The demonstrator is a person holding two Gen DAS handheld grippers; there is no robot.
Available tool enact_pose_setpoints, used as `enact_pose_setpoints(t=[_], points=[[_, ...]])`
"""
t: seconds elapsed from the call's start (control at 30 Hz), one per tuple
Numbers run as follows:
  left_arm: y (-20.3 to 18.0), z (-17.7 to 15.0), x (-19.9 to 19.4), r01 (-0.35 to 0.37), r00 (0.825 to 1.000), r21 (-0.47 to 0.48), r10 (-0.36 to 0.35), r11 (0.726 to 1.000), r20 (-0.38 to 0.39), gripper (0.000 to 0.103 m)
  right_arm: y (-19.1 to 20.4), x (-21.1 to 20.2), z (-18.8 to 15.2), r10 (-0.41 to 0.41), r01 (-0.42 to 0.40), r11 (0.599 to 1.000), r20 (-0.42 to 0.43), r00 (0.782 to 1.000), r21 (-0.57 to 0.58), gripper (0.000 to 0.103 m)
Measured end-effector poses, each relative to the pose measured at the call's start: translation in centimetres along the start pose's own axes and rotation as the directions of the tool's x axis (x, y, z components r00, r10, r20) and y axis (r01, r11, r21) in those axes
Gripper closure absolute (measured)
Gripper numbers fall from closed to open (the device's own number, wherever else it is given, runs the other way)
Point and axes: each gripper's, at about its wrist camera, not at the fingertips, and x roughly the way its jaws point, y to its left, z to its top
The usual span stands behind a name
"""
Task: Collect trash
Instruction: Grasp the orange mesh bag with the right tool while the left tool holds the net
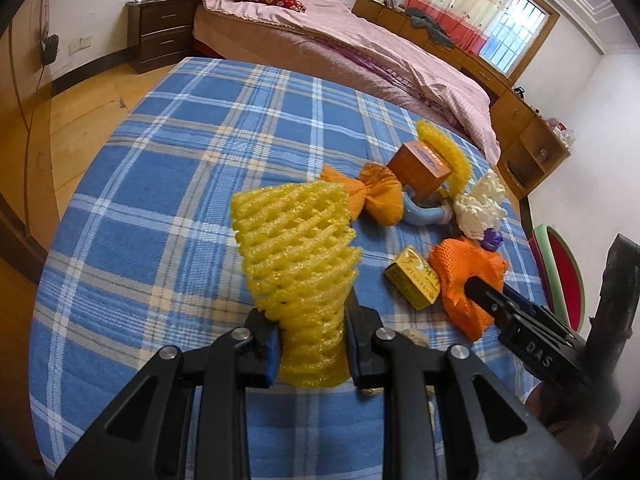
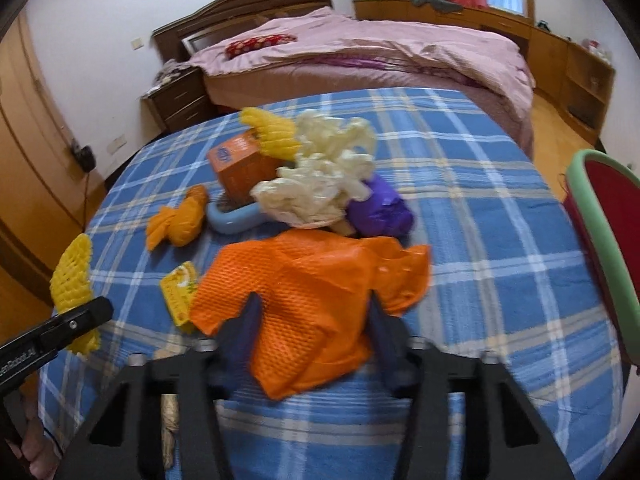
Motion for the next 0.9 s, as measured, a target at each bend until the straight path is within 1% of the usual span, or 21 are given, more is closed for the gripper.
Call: enact_pose_setpoints(t=[0.03,0.07,0.13,0.23,0.37,0.5,0.53,0.6,0.63,0.7,0.73,0.77,0.8,0.9], points=[[-0.2,0.0,0.0,0.001,1.0,0.003,-0.001,1.0,0.0,0.078,-0.3,-0.1,0.0,-0.001,0.001,1.0,-0.002,1.0,0.008,0.074],[-0.4,-0.1,-0.1,0.001,1.0,0.006,-0.001,1.0,-0.001,0.078,-0.7,-0.2,-0.1,0.0,0.0,1.0,-0.008,1.0,0.025,0.087],[-0.9,-0.2,-0.3,0.007,1.0,0.016,-0.007,1.0,0.0,0.078,-1.6,-0.5,-0.2,0.045,-0.042,0.996,-0.031,0.999,0.077,0.096],[-1.8,-0.4,-1.0,0.015,1.0,0.039,-0.016,0.999,0.013,0.078,-2.4,-1.4,-0.8,0.087,-0.084,0.99,-0.025,0.996,0.113,0.099],[-2.7,-0.6,-2.0,0.024,0.999,0.056,-0.026,0.998,0.027,0.078,-2.9,-3.6,-1.5,0.134,-0.137,0.982,0.025,0.991,0.127,0.102],[-3.6,-0.8,-2.6,0.034,0.999,0.071,-0.037,0.997,0.035,0.078,-3.2,-6.0,-1.7,0.148,-0.158,0.98,0.09,0.985,0.123,0.102],[-3.8,-0.9,-2.7,0.037,0.999,0.073,-0.039,0.997,0.037,0.078,-3.2,-6.3,-1.6,0.152,-0.162,0.98,0.093,0.984,0.119,0.099],[-4.0,-1.0,-2.9,0.037,0.998,0.078,-0.04,0.996,0.041,0.078,-3.4,-6.3,-1.4,0.167,-0.177,0.977,0.09,0.982,0.117,0.098],[-4.1,-1.1,-3.0,0.036,0.998,0.079,-0.039,0.996,0.042,0.078,-3.4,-6.3,-1.4,0.17,-0.18,0.977,0.09,0.981,0.115,0.096],[-4.1,-1.2,-3.0,0.033,0.998,0.076,-0.036,0.997,0.041,0.078,-3.3,-6.0,-1.3,0.16,-0.171,0.979,0.096,0.982,0.11,0.075],[-4.0,-1.2,-2.9,0.031,0.999,0.072,-0.034,0.997,0.04,0.078,-3.3,-5.7,-1.2,0.154,-0.164,0.98,0.094,0.984,0.111,0.056],[-3.8,-1.2,-2.8,0.03,0.999,0.069,-0.033,0.997,0.039,0.078,-3.4,-5.2,-1.1,0.151,-0.159,0.98,0.08,0.985,0.116,0.046],[-3.7,-1.1,-2.8,0.028,0.999,0.065,-0.031,0.997,0.039,0.078,-3.6,-4.7,-1.0,0.144,-0.151,0.98,0.061,0.988,0.128,0.044],[-3.0,-1.1,-2.5,0.021,0.999,0.048,-0.023,0.999,0.043,0.078,-4.2,-2.7,-0.4,0.113,-0.114,0.98,0.013,0.993,0.165,0.044]])
